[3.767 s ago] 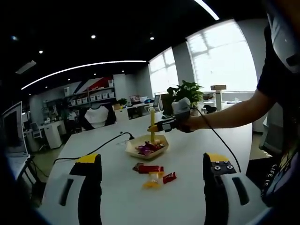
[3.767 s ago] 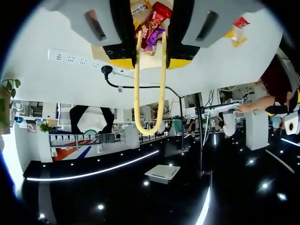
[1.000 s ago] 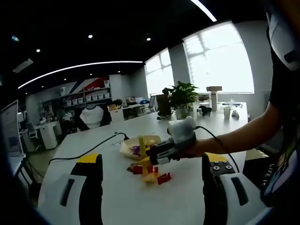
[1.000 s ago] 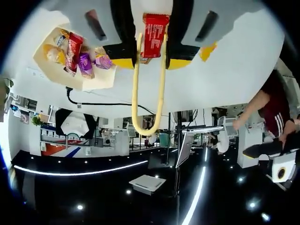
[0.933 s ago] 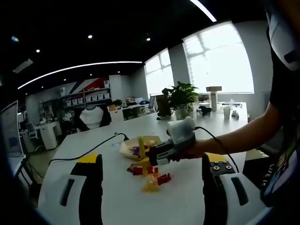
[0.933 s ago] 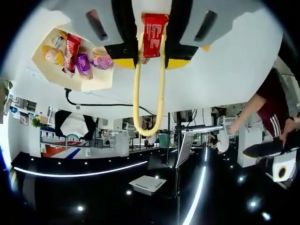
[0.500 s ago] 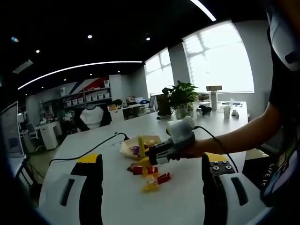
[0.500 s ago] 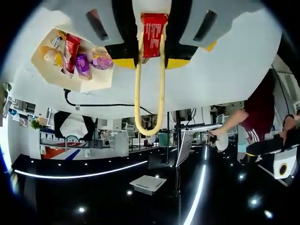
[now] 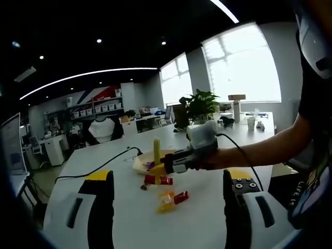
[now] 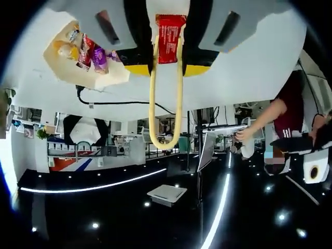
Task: Place the target food into the container with the food tongs after gripping and lifting it, then release it inside without dropping or visibly crushing the food.
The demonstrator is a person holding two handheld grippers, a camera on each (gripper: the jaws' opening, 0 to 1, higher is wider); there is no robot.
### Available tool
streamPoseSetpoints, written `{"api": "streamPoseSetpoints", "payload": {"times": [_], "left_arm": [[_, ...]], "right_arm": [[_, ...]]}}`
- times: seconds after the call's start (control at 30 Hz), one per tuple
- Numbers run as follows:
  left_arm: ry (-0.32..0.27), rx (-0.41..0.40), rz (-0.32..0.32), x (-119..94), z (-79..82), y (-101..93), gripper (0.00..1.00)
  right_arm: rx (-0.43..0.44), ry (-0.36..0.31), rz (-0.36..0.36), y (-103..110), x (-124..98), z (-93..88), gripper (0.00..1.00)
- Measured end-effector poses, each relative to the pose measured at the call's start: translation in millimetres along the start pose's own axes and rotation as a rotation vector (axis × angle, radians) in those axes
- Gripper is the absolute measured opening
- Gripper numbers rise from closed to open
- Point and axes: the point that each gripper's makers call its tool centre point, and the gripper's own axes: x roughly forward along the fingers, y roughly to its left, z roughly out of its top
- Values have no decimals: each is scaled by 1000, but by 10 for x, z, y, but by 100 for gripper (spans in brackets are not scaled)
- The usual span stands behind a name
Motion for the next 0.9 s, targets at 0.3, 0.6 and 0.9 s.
{"api": "streamPoseSetpoints", "payload": {"times": [0.3,0.6,0.9], "left_arm": [[-3,-4,0,6,-4,-13,91],[-16,-9,-1,20,10,-17,91],[-19,-6,-7,14,20,-34,91]], "right_arm": [[-11,-16,-31,-142,-44,159,17],[-38,-20,-79,-456,-182,301,17],[-7,16,-197,-1062,-348,248,17]]}}
